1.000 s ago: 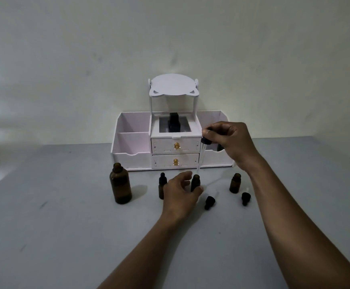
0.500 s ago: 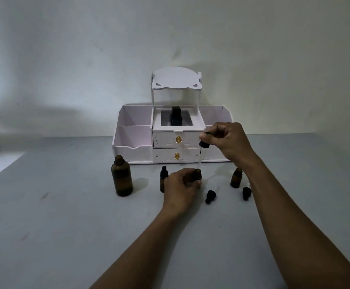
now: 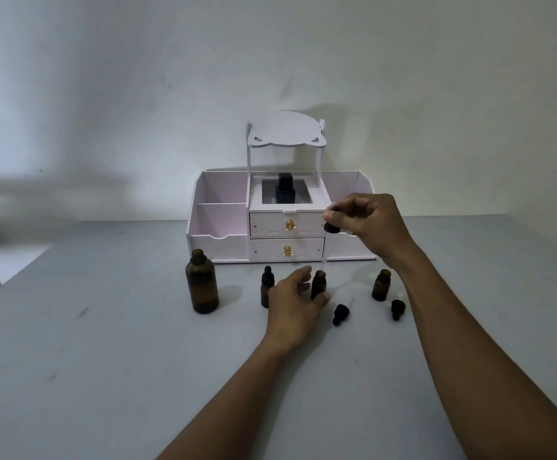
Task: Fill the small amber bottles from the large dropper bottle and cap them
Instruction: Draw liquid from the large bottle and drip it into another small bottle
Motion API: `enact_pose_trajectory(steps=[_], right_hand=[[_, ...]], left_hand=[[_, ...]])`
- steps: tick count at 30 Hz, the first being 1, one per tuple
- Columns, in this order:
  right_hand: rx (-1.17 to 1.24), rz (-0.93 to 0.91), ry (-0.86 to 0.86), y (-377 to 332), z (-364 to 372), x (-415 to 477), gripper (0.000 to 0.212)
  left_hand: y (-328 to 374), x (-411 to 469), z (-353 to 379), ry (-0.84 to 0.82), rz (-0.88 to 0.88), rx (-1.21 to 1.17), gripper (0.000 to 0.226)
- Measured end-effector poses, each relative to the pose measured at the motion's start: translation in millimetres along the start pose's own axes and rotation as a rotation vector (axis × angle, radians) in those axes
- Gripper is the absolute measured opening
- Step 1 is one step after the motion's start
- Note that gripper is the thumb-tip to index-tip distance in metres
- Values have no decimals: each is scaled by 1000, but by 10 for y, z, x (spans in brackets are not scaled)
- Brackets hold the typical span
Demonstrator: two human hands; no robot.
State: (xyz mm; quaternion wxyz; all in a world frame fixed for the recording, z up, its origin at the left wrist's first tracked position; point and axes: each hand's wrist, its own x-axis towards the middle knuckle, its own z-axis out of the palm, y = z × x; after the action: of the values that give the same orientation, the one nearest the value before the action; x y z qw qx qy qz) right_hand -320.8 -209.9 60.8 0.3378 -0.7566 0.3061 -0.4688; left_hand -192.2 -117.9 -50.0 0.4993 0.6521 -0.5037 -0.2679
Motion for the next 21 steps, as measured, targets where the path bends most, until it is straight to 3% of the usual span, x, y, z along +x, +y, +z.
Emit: enact_pose_trajectory(steps=[4, 7, 10, 13, 17, 19, 21], right_hand=[[73, -49, 75, -173, -9, -15, 4], [136, -93, 154, -303, 34, -12, 11], [241, -109, 198, -448, 129, -8, 12], [388, -93, 201, -617, 327, -8, 17], [470, -63, 226, -775, 709, -6, 21], [481, -52, 223, -790, 904, -16, 19], [460, -44, 224, -771, 1064, -33, 18]], left_hand=[[-10, -153, -86, -47, -6, 23, 77], [-15, -391, -230, -38, 48, 57, 72], [-33, -569, -504, 128, 273, 50, 55], [-25, -581, -887, 463, 480, -6, 35], [-136, -437, -1420, 794, 381, -146, 33], [-323, -358, -1635, 749, 264, -151, 47], [-496, -296, -1764, 566, 154, -146, 63]])
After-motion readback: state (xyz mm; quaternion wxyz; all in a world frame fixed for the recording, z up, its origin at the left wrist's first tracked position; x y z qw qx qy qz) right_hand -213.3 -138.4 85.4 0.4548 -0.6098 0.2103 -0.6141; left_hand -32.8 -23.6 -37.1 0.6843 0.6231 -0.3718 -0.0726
